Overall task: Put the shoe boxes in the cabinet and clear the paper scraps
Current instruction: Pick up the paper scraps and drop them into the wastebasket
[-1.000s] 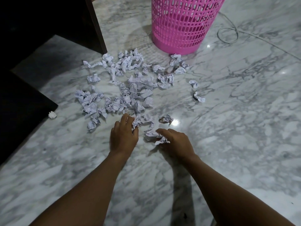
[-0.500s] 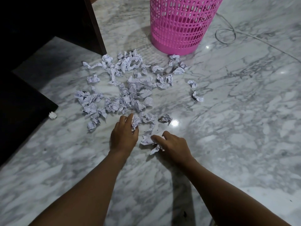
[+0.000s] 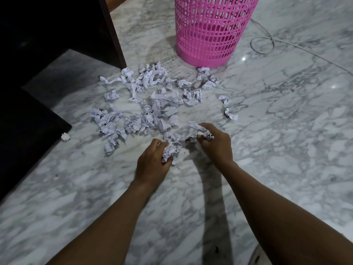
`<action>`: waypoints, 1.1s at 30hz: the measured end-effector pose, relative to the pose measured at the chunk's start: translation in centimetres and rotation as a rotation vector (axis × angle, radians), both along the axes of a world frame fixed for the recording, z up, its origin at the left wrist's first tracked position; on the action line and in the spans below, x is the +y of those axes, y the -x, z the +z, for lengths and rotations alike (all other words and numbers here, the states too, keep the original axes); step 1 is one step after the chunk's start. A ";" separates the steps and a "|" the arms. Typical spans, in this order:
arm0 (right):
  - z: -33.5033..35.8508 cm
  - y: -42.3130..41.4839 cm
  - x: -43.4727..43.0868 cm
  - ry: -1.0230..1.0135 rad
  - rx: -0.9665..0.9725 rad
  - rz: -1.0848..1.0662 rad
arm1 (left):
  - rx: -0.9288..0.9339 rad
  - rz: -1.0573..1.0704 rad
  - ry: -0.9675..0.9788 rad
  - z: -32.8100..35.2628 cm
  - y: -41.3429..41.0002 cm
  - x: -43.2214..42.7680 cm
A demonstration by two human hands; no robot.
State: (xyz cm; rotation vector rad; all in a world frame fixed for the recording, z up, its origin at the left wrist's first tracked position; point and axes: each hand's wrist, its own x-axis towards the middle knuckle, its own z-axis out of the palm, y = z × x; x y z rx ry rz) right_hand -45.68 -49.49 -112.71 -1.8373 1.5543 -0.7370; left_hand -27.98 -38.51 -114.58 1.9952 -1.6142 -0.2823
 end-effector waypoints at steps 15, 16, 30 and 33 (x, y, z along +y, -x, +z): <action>-2.7 -0.5 -1.8 -0.024 0.466 0.391 | -0.004 0.003 -0.197 -0.7 2.7 -2.0; -2.8 -0.4 -1.8 -0.012 0.463 0.406 | -0.010 0.009 -0.200 -0.7 2.8 -2.2; -1.7 0.8 -2.4 -0.168 0.068 0.197 | 0.288 0.242 -0.112 1.2 3.1 -3.6; 1.4 0.8 -3.7 -0.141 -0.014 0.155 | 0.544 0.296 -0.064 3.4 2.6 -4.9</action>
